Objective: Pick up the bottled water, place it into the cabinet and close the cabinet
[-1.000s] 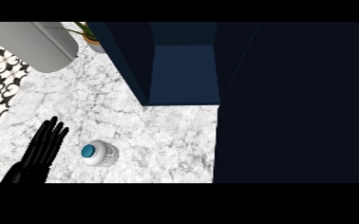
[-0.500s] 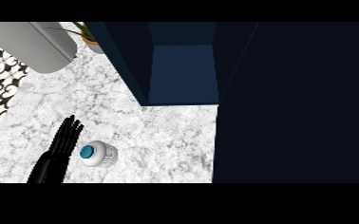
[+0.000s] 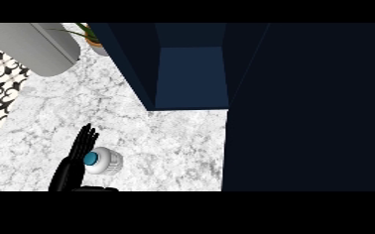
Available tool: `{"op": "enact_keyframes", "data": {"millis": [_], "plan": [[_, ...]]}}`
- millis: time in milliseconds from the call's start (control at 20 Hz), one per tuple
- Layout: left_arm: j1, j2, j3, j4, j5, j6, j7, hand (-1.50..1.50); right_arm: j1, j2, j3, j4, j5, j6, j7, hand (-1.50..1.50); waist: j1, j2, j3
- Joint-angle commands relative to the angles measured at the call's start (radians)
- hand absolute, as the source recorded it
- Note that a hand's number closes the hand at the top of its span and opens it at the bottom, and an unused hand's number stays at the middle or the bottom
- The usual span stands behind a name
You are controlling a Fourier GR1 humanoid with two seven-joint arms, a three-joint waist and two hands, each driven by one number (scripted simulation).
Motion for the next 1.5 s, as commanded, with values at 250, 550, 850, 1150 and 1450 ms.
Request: {"op": "enact_keyframes", "data": {"millis": [250,550,850,1150,1450], "plan": [[-0.101,0.019,-0.02,0.292,-0.009,-0.13,-0.164,-1.5,0.075,-0.017,0.014,-0.119,0.004,0.002,0.006,-1.5,0.001,0.0,0.0],[-0.194,0.01,0.036,0.414,0.041,-0.1,-0.214,1.5,0.101,-0.018,0.037,-0.149,0.003,-0.015,0.005,-1.5,0.003,0.002,-0.001],[-0.191,0.006,0.036,0.491,0.069,-0.163,-0.267,1.5,0.104,-0.03,0.044,-0.084,0.004,0.007,-0.054,-1.5,-0.001,0.002,-0.001],[-0.237,0.039,0.035,0.483,0.106,-0.216,-0.229,1.5,0.121,-0.047,0.033,-0.096,-0.005,0.004,-0.039,-1.5,-0.003,0.002,-0.001],[-0.227,-0.089,0.011,0.496,0.162,0.005,-0.317,1.5,0.105,-0.045,0.028,-0.092,0.005,0.001,-0.049,-1.5,-0.006,0.002,-0.002]]}}
